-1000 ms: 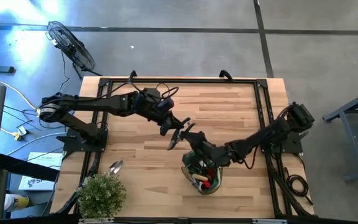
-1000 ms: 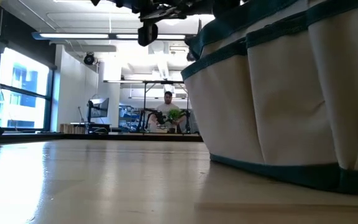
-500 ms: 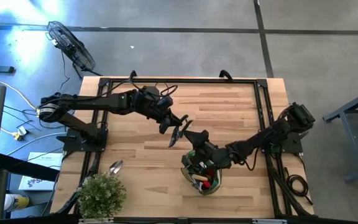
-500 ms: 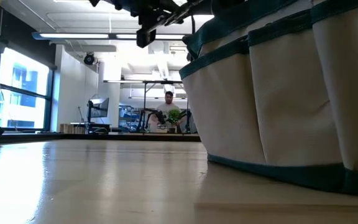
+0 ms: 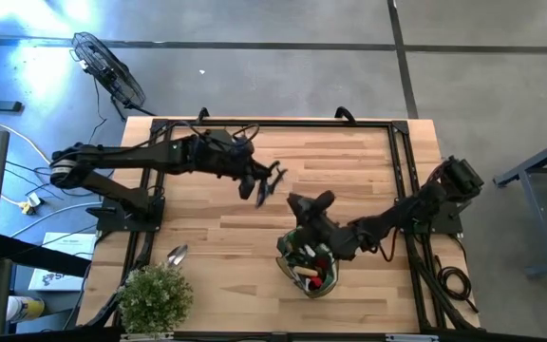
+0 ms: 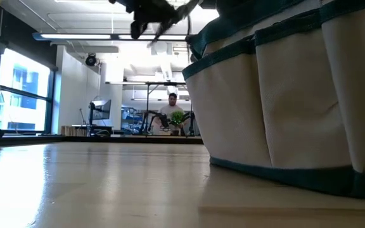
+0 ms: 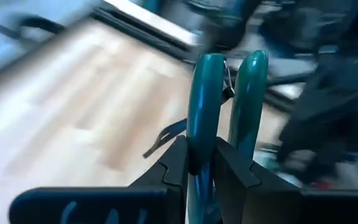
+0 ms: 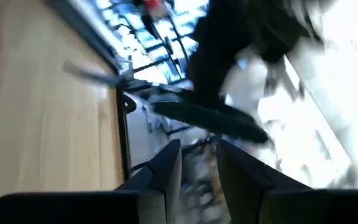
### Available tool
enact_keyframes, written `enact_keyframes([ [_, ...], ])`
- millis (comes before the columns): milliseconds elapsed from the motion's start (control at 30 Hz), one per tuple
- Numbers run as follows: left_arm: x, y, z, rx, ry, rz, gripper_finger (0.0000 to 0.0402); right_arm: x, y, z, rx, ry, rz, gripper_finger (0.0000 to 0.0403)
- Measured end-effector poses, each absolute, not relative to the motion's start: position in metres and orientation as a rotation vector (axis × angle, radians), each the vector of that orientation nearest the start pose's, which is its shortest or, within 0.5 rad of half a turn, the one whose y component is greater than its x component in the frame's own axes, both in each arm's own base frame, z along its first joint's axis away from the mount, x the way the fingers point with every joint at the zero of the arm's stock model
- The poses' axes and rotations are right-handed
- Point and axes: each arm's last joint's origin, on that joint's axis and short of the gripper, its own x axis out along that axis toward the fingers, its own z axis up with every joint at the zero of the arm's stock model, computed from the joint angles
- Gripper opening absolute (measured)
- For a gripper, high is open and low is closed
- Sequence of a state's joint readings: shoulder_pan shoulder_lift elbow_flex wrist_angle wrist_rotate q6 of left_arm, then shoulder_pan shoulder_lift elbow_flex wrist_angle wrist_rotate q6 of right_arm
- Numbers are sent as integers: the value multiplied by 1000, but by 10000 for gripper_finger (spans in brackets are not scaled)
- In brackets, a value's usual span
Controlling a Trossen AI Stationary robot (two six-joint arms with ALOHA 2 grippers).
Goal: Pick & Place Garden tools in Gardening bag
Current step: Put the green shear scissors into the green gardening bag
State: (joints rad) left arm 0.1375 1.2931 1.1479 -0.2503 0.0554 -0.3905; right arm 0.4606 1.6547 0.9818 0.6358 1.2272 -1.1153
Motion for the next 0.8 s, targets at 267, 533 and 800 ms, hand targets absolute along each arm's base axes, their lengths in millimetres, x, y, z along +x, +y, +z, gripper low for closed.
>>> enact_keyframes([
  [267, 280, 36, 349, -83, 353, 467, 42, 324, 107, 271, -681, 328, -865, 88],
  [533, 283, -2, 358, 168, 303, 482, 41, 319, 94, 297, -298, 69, -723, 76],
  [800, 280, -27, 359, 270, 297, 497, 41, 324, 75, 302, 6, -54, -587, 77],
])
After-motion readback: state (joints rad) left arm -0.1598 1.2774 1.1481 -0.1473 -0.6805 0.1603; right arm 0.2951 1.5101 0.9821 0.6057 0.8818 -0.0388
